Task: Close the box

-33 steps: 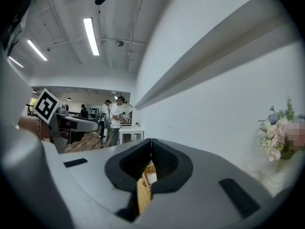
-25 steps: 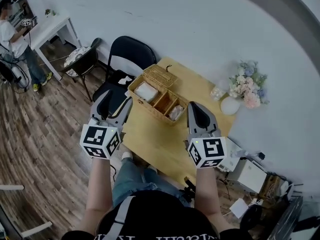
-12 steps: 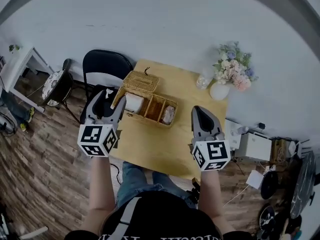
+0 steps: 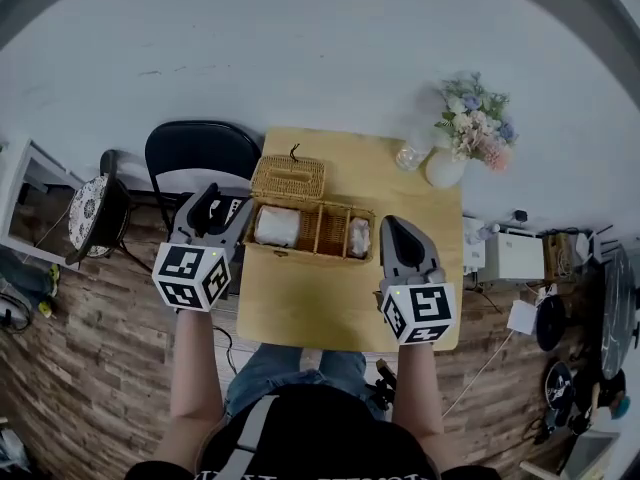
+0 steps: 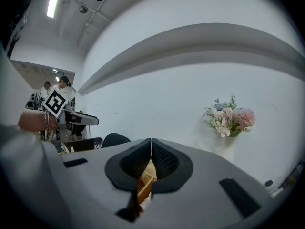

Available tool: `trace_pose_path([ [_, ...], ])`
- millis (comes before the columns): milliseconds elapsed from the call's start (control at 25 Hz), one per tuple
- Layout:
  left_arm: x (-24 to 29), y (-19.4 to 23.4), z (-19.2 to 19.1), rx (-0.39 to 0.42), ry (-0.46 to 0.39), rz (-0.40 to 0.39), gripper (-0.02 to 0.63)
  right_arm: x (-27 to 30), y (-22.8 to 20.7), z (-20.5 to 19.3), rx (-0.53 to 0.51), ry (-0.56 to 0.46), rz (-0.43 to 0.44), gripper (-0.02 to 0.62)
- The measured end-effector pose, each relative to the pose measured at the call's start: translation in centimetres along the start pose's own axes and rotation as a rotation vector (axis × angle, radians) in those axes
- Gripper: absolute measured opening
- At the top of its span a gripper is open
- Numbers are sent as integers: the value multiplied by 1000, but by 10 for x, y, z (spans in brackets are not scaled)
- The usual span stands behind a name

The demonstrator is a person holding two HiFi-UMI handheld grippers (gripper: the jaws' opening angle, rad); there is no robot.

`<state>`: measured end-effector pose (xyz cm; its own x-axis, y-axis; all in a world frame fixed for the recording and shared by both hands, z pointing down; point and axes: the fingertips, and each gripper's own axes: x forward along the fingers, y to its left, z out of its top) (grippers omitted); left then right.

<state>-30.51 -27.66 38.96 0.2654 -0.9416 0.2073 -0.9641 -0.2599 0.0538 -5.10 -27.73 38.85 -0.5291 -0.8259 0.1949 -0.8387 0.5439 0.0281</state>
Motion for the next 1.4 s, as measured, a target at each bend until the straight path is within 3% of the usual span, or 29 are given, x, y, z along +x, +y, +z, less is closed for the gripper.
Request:
trace_pose_path([
  [320, 55, 38, -36, 12, 154, -192, 276, 31, 18, -15, 14, 57, -102, 15],
  [480, 85, 49, -55, 62, 241, -256, 276, 46, 20, -19, 0, 89, -122, 15],
  [640, 114, 53, -77, 52, 349, -353, 276, 61, 17, -21, -12, 108, -130, 15],
  [880, 155, 67, -108, -176, 435, -451, 270, 78, 15, -29, -21, 141, -136, 15],
  [1080, 183, 81, -134, -290, 529, -466, 270, 85, 17, -46, 1, 190, -148, 15],
  [1320, 204, 75, -166, -535, 650, -577, 270, 86, 17, -54, -17, 199, -168, 15],
  [1400, 209, 74, -174, -568, 678, -593, 270, 86, 17, -55, -24, 199, -173, 15],
])
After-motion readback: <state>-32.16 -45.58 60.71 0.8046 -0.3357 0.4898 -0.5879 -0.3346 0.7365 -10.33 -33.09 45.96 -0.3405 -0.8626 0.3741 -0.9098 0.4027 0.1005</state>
